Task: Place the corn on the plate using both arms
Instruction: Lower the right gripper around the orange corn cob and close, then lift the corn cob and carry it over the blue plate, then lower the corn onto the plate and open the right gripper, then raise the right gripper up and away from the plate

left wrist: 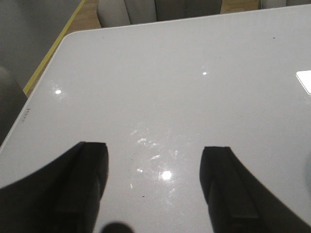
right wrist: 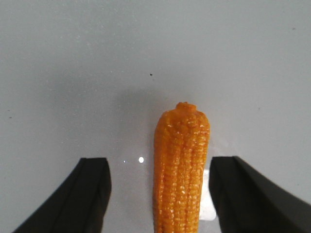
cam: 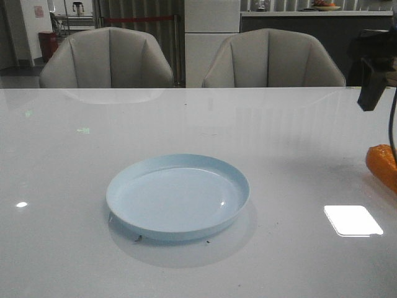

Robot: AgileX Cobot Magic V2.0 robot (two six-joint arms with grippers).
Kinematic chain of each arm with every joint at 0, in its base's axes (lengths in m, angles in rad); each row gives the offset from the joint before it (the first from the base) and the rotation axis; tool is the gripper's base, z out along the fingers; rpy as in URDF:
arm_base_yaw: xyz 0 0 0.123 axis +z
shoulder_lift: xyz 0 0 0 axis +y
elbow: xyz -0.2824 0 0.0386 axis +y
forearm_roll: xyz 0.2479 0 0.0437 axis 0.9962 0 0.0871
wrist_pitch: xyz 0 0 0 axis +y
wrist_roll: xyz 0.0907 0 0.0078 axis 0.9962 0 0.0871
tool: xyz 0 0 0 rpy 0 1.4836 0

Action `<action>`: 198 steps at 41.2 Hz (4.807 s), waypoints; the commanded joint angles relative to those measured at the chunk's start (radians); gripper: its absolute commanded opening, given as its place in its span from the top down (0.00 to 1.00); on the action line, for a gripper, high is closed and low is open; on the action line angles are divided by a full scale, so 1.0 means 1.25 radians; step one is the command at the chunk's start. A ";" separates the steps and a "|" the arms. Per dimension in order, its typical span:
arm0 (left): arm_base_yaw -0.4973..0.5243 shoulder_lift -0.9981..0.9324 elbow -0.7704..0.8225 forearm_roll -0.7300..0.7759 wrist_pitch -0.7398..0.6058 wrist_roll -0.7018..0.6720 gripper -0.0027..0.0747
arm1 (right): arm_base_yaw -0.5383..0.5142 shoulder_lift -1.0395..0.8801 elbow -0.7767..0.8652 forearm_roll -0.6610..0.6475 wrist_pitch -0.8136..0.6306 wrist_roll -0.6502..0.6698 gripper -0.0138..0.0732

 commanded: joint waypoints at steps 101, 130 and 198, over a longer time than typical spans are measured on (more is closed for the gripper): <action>0.002 -0.004 -0.025 -0.010 -0.064 -0.004 0.35 | 0.353 0.263 -0.515 0.314 0.316 -0.122 0.77; 0.002 -0.004 -0.025 -0.010 -0.064 -0.004 0.35 | 0.371 0.361 -0.516 0.309 0.293 -0.190 0.18; 0.002 -0.004 -0.025 -0.010 -0.064 -0.004 0.35 | -0.137 -0.620 0.208 0.195 -0.068 -0.297 0.19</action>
